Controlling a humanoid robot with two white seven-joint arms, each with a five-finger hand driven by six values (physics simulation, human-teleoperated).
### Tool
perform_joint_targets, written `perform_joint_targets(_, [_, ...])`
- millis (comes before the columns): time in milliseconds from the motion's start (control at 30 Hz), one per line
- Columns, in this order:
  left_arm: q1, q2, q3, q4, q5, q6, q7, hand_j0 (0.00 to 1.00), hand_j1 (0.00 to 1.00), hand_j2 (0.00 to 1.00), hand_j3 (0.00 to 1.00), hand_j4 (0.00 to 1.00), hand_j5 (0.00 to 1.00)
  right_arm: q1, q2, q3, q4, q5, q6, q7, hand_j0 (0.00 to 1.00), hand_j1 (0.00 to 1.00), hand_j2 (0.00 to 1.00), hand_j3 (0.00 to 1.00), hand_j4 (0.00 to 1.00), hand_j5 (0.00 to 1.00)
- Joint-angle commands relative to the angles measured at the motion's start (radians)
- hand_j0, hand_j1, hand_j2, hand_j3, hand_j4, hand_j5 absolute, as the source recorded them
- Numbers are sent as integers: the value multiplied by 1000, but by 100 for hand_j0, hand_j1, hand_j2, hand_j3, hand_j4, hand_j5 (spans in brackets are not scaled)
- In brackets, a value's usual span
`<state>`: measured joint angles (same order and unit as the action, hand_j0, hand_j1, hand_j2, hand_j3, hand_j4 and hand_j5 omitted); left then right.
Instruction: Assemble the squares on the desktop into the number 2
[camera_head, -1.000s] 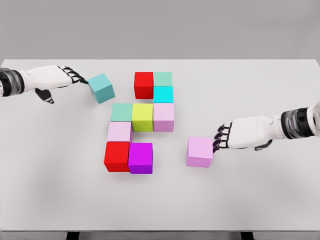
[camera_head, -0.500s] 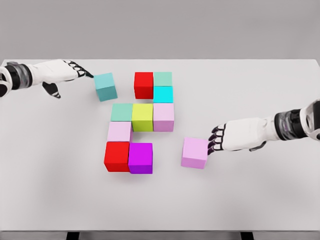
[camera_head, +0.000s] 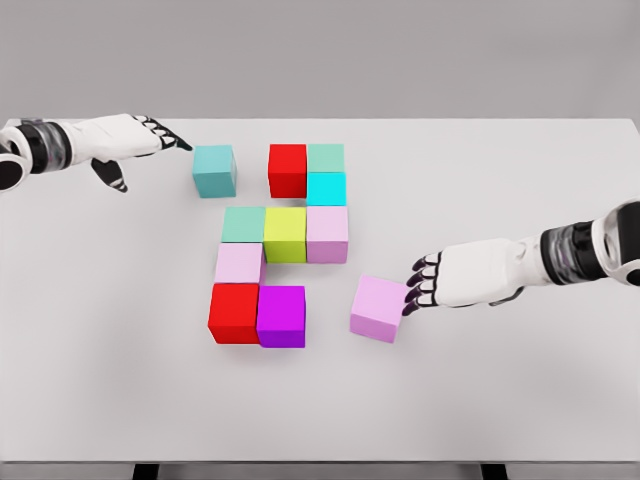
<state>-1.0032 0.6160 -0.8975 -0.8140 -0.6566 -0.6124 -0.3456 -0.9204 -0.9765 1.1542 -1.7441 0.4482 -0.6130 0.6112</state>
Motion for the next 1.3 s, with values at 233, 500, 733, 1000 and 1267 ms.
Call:
perform_joint_targets(233, [-5,-1,-1,52,3,2,0,100,100,100,100,100,100,0,25,-2,-2,6,2,0,99,99,99,99,99,99])
perform_joint_targets(500, [-3,-33,-5,52,-12,2,-7,100,100,100,100,100,100,0,39,-2,-20,10,2,0,99,99,99,99,99,99])
perform_joint_targets(733, [0,-33,-20,49,-12,2,-7,100,100,100,100,100,100,0,53,-2,-22,9,2,0,99,99,99,99,99,99])
perform_joint_targets(1000, [8,-21,-18,42,-3,2,-7,100,100,100,100,100,100,3,50,-2,-22,7,2,0,99,99,99,99,99,99])
perform_joint_targets(1267, [2,14,-55,7,5,2,-6,100,100,100,100,100,100,23,24,1,-23,-2,2,0,99,99,99,99,99,99])
